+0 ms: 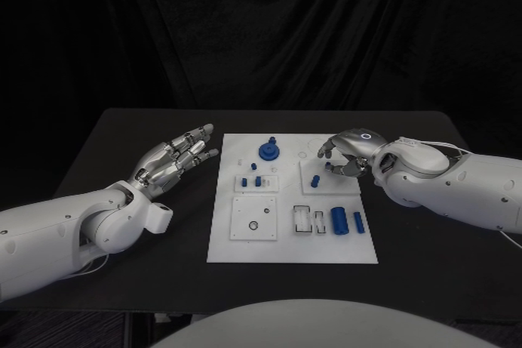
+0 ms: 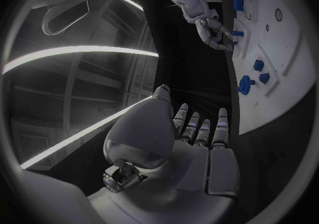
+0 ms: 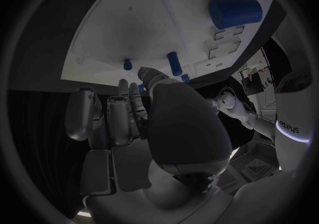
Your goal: Assemble the parts on the task board
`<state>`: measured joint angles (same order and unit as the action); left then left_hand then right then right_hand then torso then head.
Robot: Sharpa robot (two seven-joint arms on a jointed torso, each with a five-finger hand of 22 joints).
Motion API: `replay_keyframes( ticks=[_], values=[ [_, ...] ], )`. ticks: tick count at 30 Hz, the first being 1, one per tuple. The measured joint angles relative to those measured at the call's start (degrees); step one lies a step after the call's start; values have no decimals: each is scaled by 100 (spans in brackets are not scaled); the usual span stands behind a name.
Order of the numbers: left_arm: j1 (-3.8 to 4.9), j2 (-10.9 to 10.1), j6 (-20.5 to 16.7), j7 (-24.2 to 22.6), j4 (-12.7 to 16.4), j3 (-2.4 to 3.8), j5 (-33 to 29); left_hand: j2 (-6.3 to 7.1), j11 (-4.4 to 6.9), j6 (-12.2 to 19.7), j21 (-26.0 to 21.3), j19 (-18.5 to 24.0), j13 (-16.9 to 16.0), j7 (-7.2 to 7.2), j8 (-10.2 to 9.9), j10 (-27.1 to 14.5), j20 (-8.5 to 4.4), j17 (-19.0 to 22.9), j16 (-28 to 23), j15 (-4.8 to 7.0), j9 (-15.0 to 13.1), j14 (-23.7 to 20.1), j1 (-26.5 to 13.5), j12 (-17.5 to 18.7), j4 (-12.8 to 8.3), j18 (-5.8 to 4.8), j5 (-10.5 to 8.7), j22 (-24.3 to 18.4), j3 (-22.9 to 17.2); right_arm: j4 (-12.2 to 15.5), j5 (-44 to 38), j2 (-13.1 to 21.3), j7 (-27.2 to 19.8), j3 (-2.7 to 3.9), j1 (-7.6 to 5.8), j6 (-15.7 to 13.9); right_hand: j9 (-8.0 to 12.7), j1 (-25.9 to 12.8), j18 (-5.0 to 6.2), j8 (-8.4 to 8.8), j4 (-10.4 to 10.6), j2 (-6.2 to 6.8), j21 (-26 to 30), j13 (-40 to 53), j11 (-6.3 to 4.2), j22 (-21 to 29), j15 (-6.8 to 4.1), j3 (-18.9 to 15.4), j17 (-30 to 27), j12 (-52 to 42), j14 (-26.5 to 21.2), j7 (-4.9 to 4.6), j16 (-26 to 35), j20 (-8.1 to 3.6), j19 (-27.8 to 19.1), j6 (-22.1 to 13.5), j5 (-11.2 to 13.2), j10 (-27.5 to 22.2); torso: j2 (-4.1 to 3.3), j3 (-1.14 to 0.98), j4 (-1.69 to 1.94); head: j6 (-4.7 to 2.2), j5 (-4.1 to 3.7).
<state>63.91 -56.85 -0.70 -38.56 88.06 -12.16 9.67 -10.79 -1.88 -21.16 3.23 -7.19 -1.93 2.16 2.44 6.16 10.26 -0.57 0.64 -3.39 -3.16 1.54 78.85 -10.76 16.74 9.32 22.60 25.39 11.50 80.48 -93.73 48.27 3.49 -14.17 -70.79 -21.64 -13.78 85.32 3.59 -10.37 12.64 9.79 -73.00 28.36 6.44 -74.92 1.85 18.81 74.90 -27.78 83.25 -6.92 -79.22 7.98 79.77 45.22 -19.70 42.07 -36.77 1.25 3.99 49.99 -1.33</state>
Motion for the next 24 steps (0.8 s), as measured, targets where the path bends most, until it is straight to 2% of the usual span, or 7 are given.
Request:
replay_keyframes(
  ticks=[5, 9, 12, 15, 20, 24],
  values=[
    [-12, 0, 38, -6, 8, 1, -33, -73, -30, 52, 0, 31, 2, 52, 0, -31, 9, 0, 0, -20, 40, -20, 73, 21, -14, 0, 171, -68, 26, -151, -13, -78, 1, -2, 74, 21, 2, 0, 0, 22, 0, 0, 0, -45, 8, 0, 0, 0, 0, 0, 0, 2, 0, 0, 0, 49, 0, 34, -15, 28, 22, 0, -24],
    [-20, 5, 68, -9, 8, 2, -48, -57, -45, 70, 0, 51, 2, 31, 0, -45, 29, 0, 0, -20, 53, -20, 170, 21, -30, 0, 284, -98, 42, -231, -18, -111, 1, -1, 116, 23, 1, 0, 0, 22, -16, 0, 0, -104, -1, 0, 0, -16, 0, 29, 0, -1, 0, 0, 0, 144, 0, 84, -27, 44, 33, 0, -55],
    [-29, 6, 92, -11, 11, 2, -56, -80, -51, 70, 0, 55, 2, 31, 0, -51, 33, 0, 0, -43, 60, -38, 301, 21, -43, 0, 390, -119, 55, -257, -20, -112, 0, 2, 133, 16, 1, 0, 0, 22, -16, 0, 0, -178, 4, 1, 0, -16, 0, 54, 0, -11, 0, 0, 0, 282, -140, 168, -35, 52, 33, 0, -67],
    [-33, 7, 111, -13, 12, 2, -61, -93, -52, 90, 0, 71, 2, 10, 0, -53, 49, 0, 0, -63, 62, -18, 341, 21, -46, 0, 479, -135, 57, -268, -22, -109, -1, 5, 137, 4, -24, 27, 0, -33, -61, -27, 0, -247, 8, 1, 0, 9, 0, 71, 0, -6, 0, 0, 0, 440, -360, 240, -38, 53, 33, 0, -68],
    [-42, 16, 142, -15, 13, 2, -68, -108, -71, 90, 0, 71, 1, 10, 0, -72, 49, 0, 0, -83, 67, 2, 400, 21, -46, 0, 520, -142, 57, -275, -26, -85, -2, 11, 141, -28, -166, 70, -1, -186, -177, -70, 0, -379, -22, 1, 0, 34, 0, 89, 0, -11, 0, 0, 0, 770, -696, 351, -42, 46, 33, 0, -51],
    [-48, 34, 164, -16, 4, 2, -71, -95, -71, 111, 0, 55, 7, -11, 0, -72, 78, 0, 0, -124, 67, 2, 433, 21, -46, 0, 545, -141, 57, -279, -27, -67, -2, 13, 141, -57, -303, 101, 0, -290, -245, -100, 0, -417, -33, 1, 0, 8, 0, 89, 0, 11, 0, -20, 20, 896, -795, 425, -44, 37, 33, 0, -46]
  ],
)
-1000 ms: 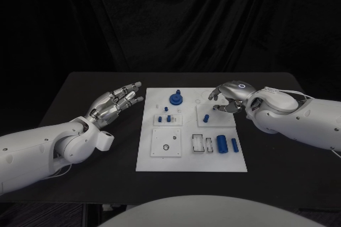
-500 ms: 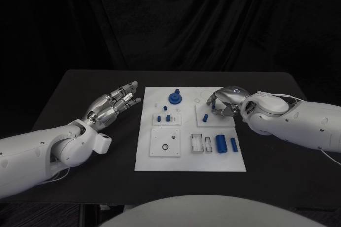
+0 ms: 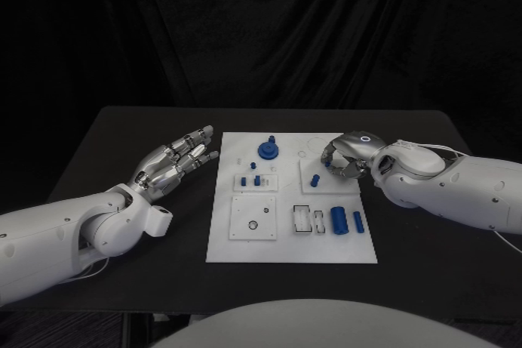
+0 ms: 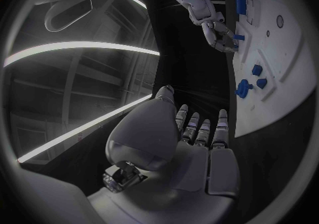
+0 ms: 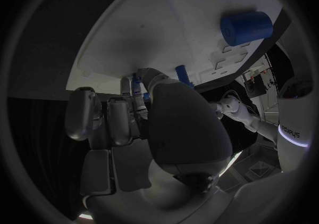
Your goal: Assemble the parts on the task board
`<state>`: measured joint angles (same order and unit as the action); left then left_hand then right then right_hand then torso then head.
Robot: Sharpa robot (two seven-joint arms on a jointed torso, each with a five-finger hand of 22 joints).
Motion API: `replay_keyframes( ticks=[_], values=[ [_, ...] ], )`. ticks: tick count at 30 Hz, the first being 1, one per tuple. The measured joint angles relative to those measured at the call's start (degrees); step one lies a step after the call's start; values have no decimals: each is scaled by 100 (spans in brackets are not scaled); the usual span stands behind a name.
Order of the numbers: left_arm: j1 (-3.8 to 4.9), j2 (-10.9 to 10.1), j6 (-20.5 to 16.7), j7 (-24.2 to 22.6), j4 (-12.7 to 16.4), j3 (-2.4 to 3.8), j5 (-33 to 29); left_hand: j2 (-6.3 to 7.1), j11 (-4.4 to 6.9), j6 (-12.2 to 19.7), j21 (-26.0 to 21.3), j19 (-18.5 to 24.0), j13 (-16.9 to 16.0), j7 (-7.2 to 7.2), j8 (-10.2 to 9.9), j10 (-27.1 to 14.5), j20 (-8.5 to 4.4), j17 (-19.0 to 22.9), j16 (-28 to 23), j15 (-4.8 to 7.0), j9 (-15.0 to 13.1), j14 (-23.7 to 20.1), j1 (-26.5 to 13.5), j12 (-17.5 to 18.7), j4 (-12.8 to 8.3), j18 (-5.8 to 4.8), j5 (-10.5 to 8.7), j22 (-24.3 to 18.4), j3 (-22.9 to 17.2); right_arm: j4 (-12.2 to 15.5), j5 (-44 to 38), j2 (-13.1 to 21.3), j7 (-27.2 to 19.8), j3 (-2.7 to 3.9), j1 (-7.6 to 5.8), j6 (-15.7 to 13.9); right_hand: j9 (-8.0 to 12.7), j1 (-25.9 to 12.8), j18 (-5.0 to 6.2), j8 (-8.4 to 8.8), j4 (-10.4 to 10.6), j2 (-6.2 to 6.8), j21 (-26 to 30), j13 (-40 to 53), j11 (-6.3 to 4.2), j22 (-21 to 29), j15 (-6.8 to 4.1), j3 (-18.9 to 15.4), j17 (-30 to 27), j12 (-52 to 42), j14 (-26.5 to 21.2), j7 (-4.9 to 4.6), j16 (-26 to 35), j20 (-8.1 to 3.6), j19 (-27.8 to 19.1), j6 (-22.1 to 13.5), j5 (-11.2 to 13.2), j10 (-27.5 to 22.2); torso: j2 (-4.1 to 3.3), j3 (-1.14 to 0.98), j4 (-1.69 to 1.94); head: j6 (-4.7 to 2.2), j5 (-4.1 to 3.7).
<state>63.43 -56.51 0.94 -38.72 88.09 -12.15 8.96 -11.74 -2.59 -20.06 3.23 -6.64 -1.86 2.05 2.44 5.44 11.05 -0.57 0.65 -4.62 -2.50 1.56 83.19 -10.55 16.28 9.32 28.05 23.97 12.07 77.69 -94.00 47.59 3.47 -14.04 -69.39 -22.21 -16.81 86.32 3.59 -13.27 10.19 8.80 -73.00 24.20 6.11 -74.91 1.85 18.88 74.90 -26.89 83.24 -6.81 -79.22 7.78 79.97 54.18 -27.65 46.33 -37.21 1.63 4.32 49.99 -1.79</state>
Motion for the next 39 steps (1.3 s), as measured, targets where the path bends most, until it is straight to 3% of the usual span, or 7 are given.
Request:
replay_keyframes(
  ticks=[7, 11, 20, 32, 35, 36, 39],
  values=[
    [-6, 22, 29, -2, -31, -1, -3, -9, 0, -12, 0, -26, 0, -54, 0, 0, 55, 0, 0, -57, 0, 25, 68, 23, -33, -1, 77, -6, -1, -17, -2, -10, 0, -4, 5, -13, -234, 30, -1, -179, -80, -30, -23, -53, -8, 0, 0, -47, 0, 0, 0, 19, 0, 0, 0, 98, -28, 109, 13, -2, 1, 0, -3],
    [-8, 40, 49, -4, -42, -1, -4, -16, 0, -65, 0, -47, 0, -147, 0, 0, 118, -16, 0, -103, 0, 62, 151, 22, -89, -1, 183, -5, -26, -23, -3, -20, 0, -5, 8, -13, -356, 61, -1, -268, -153, -63, -23, -87, -62, 0, -21, -57, 0, -20, 21, 19, 0, -20, 20, 98, -28, 264, 20, 3, -1, 0, -3],
    [-21, 85, 81, -5, -70, -1, -6, -21, 18, -105, 0, -97, -1, -187, 0, -17, 168, -23, 0, -154, -1, 113, 205, 22, -146, -1, 254, 30, -52, -34, -4, -20, -22, -6, 11, -46, -357, 29, -1, -479, -232, -167, -23, -148, -174, 0, -114, -84, 0, -46, 10, -10, 0, -86, 41, 61, 98, 500, 21, 9, 2, 0, -12],
    [-45, 117, 106, -7, -115, -1, -9, -43, 17, -124, 22, -138, -1, -206, 0, -17, 210, -36, 0, -207, -5, 167, 227, 21, -151, -1, 254, 66, -57, 30, 55, 46, -70, -16, 10, -218, -357, -35, -1, -643, -222, -280, -194, -211, -202, -3, -154, -97, 0, -68, 51, -17, -67, -165, 121, 33, 330, 671, 14, 10, 8, 0, 46],
    [-47, 114, 108, -8, -113, -1, -10, -50, 17, -124, 22, -169, -1, -206, 0, -17, 240, -36, 0, -235, -5, 153, 234, 21, -177, -2, 285, 74, -83, 143, 93, 113, -70, -24, -85, -240, -362, -20, -1, -643, -229, -295, -194, -224, -202, -4, -154, -104, 0, -68, 51, -19, -67, -165, 121, 30, 384, 671, 13, 11, 7, 0, 57],
    [-47, 114, 108, -8, -112, -1, -10, -63, 17, -125, 22, -169, -1, -206, 0, -17, 240, -36, 0, -235, -5, 153, 247, 21, -184, -2, 287, 73, -90, 186, 104, 135, -70, -24, -139, -247, -592, -13, -1, -643, -229, -302, -194, -231, -186, -4, -154, -104, 0, -68, 51, -15, -67, -165, 121, 24, 418, 687, 12, 11, 7, 0, 63],
    [-47, 114, 110, -9, -111, -1, -11, -42, 17, -125, 22, -169, -1, -206, 0, -17, 240, -36, 0, -235, -5, 153, 268, 20, -191, -2, 287, 73, -97, 360, 133, 202, -61, -10, -330, -265, -650, -5, -1, -643, -230, -310, -194, -237, -202, -4, -154, -104, 0, -68, 51, -21, -67, -147, 139, 12, 423, 711, 10, 11, 8, 0, 75]
  ],
)
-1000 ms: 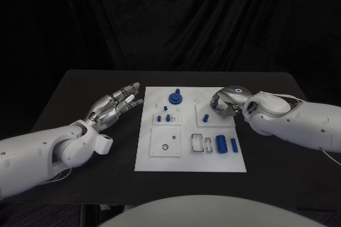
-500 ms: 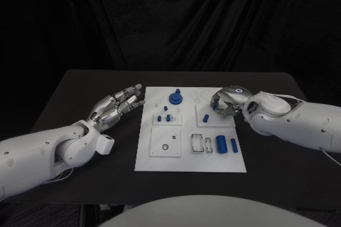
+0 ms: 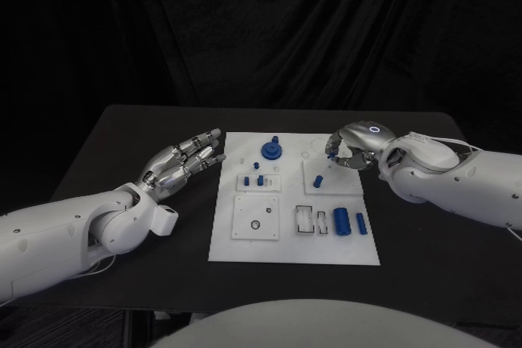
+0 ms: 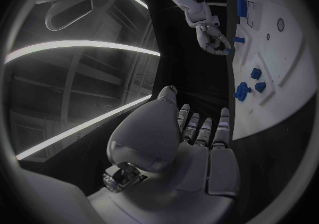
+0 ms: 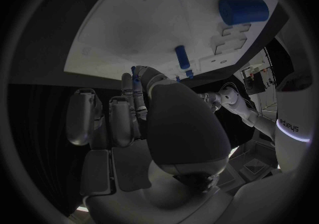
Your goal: Assemble the parts on the task board
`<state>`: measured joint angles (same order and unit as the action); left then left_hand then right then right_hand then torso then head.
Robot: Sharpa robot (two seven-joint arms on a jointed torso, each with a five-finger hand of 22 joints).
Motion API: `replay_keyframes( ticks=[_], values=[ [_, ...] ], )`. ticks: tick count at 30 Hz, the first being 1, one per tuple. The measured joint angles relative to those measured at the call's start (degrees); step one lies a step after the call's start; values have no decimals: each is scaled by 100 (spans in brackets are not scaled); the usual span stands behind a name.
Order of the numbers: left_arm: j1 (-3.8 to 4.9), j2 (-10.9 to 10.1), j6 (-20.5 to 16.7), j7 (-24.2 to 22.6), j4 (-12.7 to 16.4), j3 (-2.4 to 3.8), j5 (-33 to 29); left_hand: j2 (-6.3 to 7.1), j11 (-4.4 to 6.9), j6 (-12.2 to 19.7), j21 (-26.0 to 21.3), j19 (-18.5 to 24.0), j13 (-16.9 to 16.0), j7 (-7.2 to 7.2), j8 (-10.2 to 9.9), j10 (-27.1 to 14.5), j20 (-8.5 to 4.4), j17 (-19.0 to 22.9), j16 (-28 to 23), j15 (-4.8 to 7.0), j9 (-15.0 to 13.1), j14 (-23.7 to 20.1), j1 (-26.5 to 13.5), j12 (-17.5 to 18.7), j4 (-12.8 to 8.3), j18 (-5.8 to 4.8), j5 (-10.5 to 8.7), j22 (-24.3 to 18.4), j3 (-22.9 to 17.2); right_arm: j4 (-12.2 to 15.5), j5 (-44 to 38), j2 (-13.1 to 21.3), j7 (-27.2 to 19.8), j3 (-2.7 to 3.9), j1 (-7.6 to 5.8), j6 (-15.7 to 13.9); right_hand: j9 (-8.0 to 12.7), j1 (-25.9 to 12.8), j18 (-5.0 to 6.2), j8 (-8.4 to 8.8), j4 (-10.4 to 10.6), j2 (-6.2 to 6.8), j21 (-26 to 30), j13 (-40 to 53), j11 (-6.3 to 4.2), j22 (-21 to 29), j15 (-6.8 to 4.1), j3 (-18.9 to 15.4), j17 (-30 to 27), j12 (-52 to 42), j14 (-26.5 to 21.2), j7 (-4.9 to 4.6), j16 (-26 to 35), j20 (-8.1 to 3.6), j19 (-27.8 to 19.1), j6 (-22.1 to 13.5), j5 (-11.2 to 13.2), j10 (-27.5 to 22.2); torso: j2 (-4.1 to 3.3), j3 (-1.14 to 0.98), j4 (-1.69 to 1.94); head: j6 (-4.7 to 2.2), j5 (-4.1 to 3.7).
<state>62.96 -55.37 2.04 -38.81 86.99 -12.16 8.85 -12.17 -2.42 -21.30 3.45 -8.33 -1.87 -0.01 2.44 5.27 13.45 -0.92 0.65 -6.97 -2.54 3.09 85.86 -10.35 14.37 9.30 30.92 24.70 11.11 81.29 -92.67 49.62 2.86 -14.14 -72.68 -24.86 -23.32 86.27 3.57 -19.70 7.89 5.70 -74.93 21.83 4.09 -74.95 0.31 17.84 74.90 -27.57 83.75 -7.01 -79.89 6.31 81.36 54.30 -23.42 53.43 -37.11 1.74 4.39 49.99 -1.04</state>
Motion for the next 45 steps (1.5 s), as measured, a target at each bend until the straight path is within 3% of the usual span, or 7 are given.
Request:
replay_keyframes(
  ticks=[8, 15, 16, 17, 26, 36, 45],
  values=[
    [-3, 35, 1, -1, -24, 0, -1, 0, 0, 0, 11, -20, 0, -40, 0, 0, 20, -4, 0, -21, 0, 21, 0, 0, -16, 0, 0, 0, -16, 655, 47, 265, 92, 1, -400, 42, -2, 6, 0, -26, 0, -6, 0, -8, -1, 1, 0, 0, 0, 0, 0, 8, 0, 4, 3, -11, 40, 1, 3, 0, -5, 0, 4],
    [-3, 66, 2, -2, -37, 0, -1, 0, 0, 0, 23, -20, 0, -40, 0, 0, 20, -4, 0, -21, 0, 21, 0, -1, -41, 0, 0, -1, -9, 1331, 61, 331, 201, -2, -474, 184, -40, 6, 0, -27, -1, -5, 0, -29, -1, 1, 0, 0, 5, 0, 0, -3, 0, 4, 3, -24, 66, 1, 3, 0, 0, 0, 48],
    [-3, 68, 2, -2, -37, 0, -1, 0, 0, 0, 23, -20, 0, -40, 0, 0, 20, -4, 0, -21, 0, 21, 0, -1, -48, 0, 0, -1, -16, 1414, 58, 328, 216, -3, -473, 214, -78, 7, 0, -26, -1, -6, 7, -41, -1, 1, 0, 0, 5, 23, 0, -37, 0, 4, 3, -58, 66, 1, 3, 0, 0, 0, 64],
    [-4, 69, 2, -2, -37, 0, -1, 0, 0, 0, 23, -20, 0, -40, 0, 0, 20, -4, 0, -21, 0, 21, 0, -1, -48, 0, 0, -1, -16, 1517, 47, 320, 236, -3, -468, 254, -259, 8, 0, -25, -1, -6, 23, -46, -1, 1, 0, -1, 4, 29, 0, -49, 0, 4, 3, -70, 66, 1, 3, 0, 0, 0, 76],
    [-11, 98, 5, -2, -60, 0, -2, 22, 0, 20, 23, -20, 0, -61, 0, 0, 20, -4, 0, -20, 0, 21, 22, -1, -48, 0, 0, -9, -16, 1833, -180, -57, 334, -3, -190, 550, -373, 44, 0, 58, -20, -42, 24, -62, 21, 2, 0, 16, 4, 29, 0, -83, 0, 4, 3, -122, 66, 22, 4, -2, 0, 0, 159],
    [-42, 160, 48, 1, -110, 0, -3, 23, -3, 42, 22, 0, 8, -82, 0, -38, 40, -4, 0, -41, 0, 0, 22, 39, -73, 0, 0, -51, 10, 1564, -497, -599, 357, -3, 206, 825, -359, 83, 0, 107, -51, -22, 71, -81, 21, 2, 0, 47, 3, 53, -1, -103, 26, 4, 3, -143, 66, 21, 6, -10, -9, 0, 281],
    [-156, 180, 119, -2, -128, 1, -4, 44, -3, 42, 23, 0, 8, -82, 0, -38, 39, -3, 0, -41, 1, 0, 44, 38, -96, 0, 30, -69, 0, 1329, -625, -917, 356, -4, 482, 963, -338, 97, 0, 119, -56, -36, 94, -88, 21, 3, 1, 43, 3, 52, -1, -103, 26, 4, 3, -144, 67, 21, 16, -14, -23, 0, 263]
  ],
)
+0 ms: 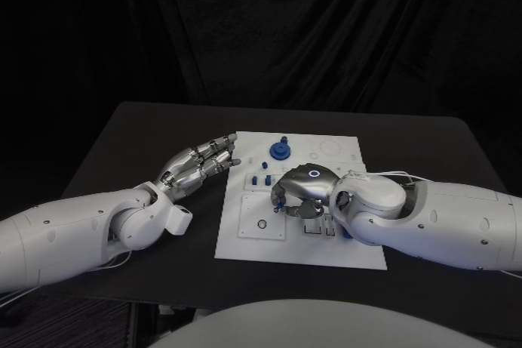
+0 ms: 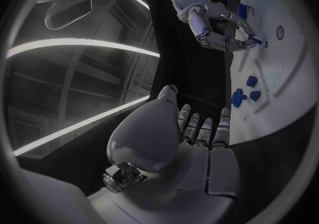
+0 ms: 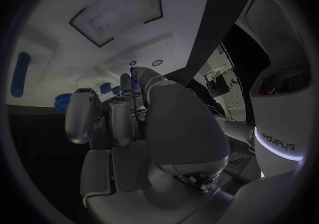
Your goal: Assemble the parts on the task board
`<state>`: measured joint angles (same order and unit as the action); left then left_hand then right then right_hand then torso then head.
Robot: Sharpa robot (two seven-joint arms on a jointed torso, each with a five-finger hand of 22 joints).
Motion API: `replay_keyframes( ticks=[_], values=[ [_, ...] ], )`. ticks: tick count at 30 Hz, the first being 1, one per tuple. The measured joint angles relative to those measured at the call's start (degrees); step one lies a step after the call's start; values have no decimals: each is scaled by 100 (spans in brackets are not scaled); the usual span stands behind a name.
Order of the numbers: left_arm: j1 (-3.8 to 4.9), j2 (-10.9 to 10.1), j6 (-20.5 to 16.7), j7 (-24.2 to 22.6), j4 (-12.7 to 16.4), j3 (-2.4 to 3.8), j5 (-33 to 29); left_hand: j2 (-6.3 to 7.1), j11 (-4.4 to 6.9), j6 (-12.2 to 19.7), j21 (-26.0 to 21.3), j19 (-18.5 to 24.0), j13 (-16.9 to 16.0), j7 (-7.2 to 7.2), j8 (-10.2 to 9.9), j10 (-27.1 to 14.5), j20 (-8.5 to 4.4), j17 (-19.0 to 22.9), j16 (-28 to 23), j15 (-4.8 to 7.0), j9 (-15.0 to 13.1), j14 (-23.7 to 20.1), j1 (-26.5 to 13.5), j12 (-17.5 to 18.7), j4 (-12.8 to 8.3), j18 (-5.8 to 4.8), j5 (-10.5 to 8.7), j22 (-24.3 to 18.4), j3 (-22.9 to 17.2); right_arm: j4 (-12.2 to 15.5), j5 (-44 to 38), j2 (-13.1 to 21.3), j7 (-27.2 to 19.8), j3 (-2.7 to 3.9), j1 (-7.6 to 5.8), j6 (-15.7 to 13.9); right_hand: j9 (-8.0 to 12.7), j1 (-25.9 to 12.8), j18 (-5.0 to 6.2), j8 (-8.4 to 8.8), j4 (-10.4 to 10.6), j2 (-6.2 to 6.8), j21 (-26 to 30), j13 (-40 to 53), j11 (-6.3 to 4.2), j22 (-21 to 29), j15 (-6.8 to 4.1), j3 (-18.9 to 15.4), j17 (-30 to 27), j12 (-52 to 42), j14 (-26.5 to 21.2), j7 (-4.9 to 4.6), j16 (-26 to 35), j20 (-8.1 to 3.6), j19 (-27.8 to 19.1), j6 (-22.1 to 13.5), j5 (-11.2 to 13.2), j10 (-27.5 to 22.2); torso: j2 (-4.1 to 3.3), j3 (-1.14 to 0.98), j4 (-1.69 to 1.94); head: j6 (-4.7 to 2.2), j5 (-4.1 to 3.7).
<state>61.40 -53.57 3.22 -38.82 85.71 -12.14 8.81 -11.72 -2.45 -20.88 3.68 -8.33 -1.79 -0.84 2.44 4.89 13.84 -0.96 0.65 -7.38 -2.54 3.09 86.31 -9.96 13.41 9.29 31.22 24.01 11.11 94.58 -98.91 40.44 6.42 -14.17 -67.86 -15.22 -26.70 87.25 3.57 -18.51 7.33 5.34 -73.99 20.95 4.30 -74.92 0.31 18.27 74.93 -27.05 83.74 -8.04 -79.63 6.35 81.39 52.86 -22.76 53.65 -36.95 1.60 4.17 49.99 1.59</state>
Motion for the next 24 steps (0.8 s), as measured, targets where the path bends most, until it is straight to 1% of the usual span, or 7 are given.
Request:
replay_keyframes(
  ticks=[4, 9, 18, 20, 22, 24],
  values=[
    [-44, 10, 25, -1, -19, 0, 0, 0, 0, 0, 0, 0, 0, 0, 0, 0, 0, 0, 0, 0, 0, 0, 0, 0, 0, 0, 0, -4, 0, -50, -28, -67, -1, 0, 43, 29, 0, 0, 0, 5, 0, 0, 0, -6, 0, 0, 0, 0, 0, 0, 0, 0, 0, 0, 0, -1, 0, 0, 1, -3, 0, 0, -8],
    [-77, 21, 50, -1, -29, 0, 0, 0, 0, 0, 0, 0, 0, 0, 0, 0, 0, 0, 0, 0, 0, 0, 0, 0, 0, 0, 0, -13, 0, -82, -47, -108, -1, 0, 62, 48, -1, 0, 0, 6, 0, 0, 0, -6, 0, 0, 0, 0, 0, 0, 0, -3, 0, 0, 0, -16, 0, 0, -1, -3, -3, 0, -8],
    [-93, 24, 67, -1, -36, 0, -1, 0, 19, 0, 0, 0, -1, 0, 0, -19, 0, 1, 0, 1, 0, 0, 0, 0, -15, 0, 0, -19, -16, -126, -64, -169, -2, 6, 66, 63, -5, -1, 0, 21, 0, 1, 22, -14, 0, 1, 0, 0, -1, 22, 0, -6, 23, 0, 0, -25, 0, 0, -3, -3, -9, 0, 7],
    [-96, 24, 69, 0, -37, 0, -1, 0, 19, 0, 0, 0, -1, 0, 0, -19, 0, 1, 0, 1, 0, 0, 0, 0, -15, 0, 0, -24, -16, -136, -67, -182, -2, 6, 66, 63, -5, 23, 0, 21, -16, 25, 22, -14, 0, 1, 0, 15, -1, 22, 0, -10, 23, 0, 0, -28, 0, 0, -3, -3, -7, 0, 4],
    [-98, 25, 71, 1, -38, 0, -1, 0, 19, 0, 0, 0, -1, 0, 0, -19, 0, 1, 0, 1, 0, 0, 0, 0, -15, 0, 0, -24, -16, -147, -83, -191, -2, 7, 66, 63, -4, 24, 0, 49, -16, 26, 22, -20, 0, 1, 0, 15, -1, 22, 0, -10, 23, 21, -21, -29, -29, 0, -3, -1, -7, 0, 3],
    [-98, 27, 73, 2, -40, 0, -1, 0, 19, -31, 0, 0, -1, -31, 0, -19, 0, 1, 0, 1, 0, 0, 0, 0, -15, 0, 0, -30, -15, -155, -107, -194, -2, 8, 66, 63, 1, 30, 0, 50, -15, 32, 53, -20, 0, 1, 0, 15, -1, 22, 0, -10, 23, 21, -21, -29, -29, 0, -2, 1, -7, 0, 3]
  ],
)
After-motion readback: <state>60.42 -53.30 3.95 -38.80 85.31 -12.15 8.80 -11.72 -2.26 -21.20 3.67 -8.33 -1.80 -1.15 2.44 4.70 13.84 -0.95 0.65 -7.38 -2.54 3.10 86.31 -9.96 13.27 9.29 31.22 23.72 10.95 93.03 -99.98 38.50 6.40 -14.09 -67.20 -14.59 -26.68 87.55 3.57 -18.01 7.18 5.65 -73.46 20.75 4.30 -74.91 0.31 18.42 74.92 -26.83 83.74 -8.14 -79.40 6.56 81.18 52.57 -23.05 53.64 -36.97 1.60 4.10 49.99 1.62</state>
